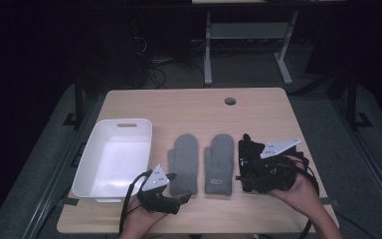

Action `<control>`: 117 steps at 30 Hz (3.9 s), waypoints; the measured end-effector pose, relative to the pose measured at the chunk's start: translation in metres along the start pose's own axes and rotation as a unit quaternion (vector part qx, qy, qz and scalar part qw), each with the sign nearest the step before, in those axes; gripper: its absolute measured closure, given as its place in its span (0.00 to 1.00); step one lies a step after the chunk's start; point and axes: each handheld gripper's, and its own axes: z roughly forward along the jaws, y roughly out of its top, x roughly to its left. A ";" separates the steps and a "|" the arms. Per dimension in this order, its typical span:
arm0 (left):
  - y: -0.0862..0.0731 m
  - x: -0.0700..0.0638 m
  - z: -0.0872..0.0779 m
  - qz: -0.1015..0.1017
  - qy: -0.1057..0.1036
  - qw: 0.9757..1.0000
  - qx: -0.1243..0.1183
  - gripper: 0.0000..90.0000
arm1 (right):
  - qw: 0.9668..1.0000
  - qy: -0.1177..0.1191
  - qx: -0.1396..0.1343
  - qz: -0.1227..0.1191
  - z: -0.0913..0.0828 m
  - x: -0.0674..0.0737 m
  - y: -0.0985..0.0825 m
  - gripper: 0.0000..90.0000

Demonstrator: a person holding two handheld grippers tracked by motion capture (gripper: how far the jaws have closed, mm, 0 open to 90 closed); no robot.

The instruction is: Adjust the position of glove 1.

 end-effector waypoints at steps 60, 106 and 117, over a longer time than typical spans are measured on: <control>0.002 -0.001 -0.008 0.004 0.002 1.000 -0.010 0.19 | 0.978 -0.008 0.193 -0.083 0.128 -0.025 0.057 0.52; 0.001 -0.005 -0.018 0.001 0.018 1.000 -0.021 0.19 | 0.989 -0.035 0.138 -0.048 0.089 -0.012 0.067 0.96; 0.002 -0.006 -0.021 -0.002 0.021 0.999 -0.030 0.19 | 0.992 -0.015 0.107 -0.060 0.086 0.007 0.101 0.96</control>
